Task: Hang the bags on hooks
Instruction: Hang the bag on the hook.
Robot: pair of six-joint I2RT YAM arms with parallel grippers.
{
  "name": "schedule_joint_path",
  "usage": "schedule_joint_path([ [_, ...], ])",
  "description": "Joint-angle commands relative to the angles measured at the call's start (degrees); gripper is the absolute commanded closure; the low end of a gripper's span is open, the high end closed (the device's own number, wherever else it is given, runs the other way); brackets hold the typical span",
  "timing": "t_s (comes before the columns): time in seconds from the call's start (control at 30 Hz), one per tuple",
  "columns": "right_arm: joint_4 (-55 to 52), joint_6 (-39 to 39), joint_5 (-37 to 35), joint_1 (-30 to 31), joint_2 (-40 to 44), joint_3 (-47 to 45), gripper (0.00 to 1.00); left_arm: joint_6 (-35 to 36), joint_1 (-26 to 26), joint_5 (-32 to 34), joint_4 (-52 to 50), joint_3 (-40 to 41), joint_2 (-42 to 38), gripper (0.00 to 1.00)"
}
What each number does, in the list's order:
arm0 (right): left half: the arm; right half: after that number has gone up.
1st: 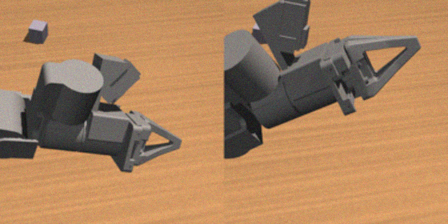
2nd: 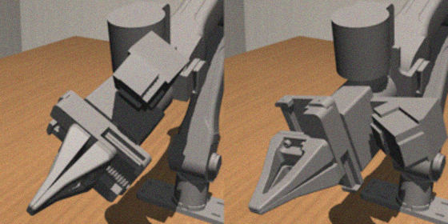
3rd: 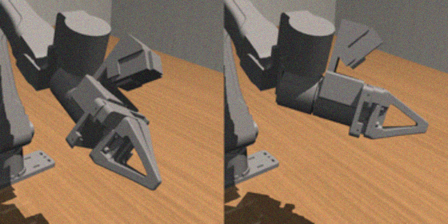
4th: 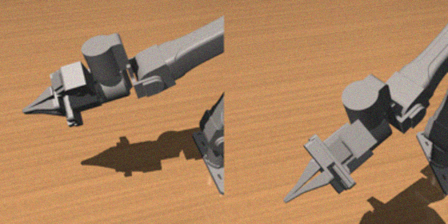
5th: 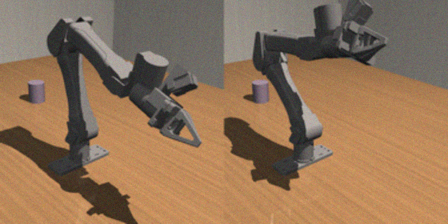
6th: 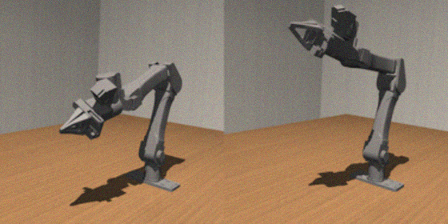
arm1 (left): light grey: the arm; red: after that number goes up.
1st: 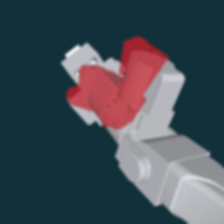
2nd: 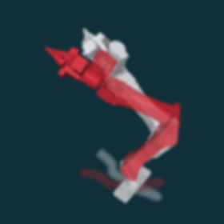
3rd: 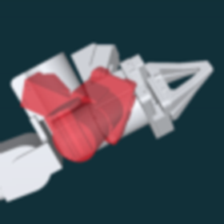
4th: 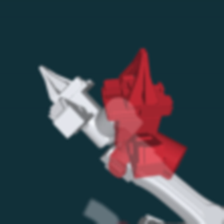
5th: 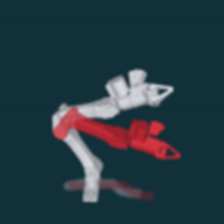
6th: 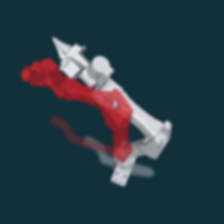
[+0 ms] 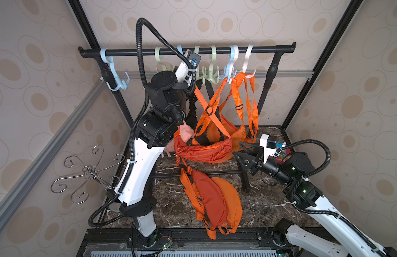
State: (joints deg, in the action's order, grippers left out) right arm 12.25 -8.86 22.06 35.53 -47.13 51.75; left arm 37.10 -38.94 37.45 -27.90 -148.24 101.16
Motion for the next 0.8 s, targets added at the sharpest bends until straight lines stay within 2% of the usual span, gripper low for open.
schedule_joint_path([
  [0.0,3.23,-1.35,-1.05,-0.46,0.42,-1.45,0.47,3.08,1.09,0.32,2.04,-1.75,0.0,1.0],
  [0.17,4.9,-2.45,-1.04,-0.54,-0.14,-2.92,0.48,0.52,3.82,-2.39,-1.28,-0.07,0.33,1.0],
  [0.43,5.09,-2.83,-2.18,-0.72,1.46,-5.43,0.48,-1.59,4.63,-6.53,-5.33,1.71,1.27,1.0],
  [0.67,4.48,-2.57,-3.68,-1.04,3.69,-7.35,0.49,-2.18,4.61,-5.35,-5.2,3.2,1.27,1.0],
  [0.7,4.48,-2.51,-3.74,-1.07,3.88,-7.37,0.49,-2.33,4.66,-5.16,-4.75,3.25,1.18,0.94],
  [0.77,4.44,-2.48,-3.7,-1.12,4.09,-7.46,0.49,-2.78,4.7,-5.62,-4.36,3.4,0.54,0.66],
])
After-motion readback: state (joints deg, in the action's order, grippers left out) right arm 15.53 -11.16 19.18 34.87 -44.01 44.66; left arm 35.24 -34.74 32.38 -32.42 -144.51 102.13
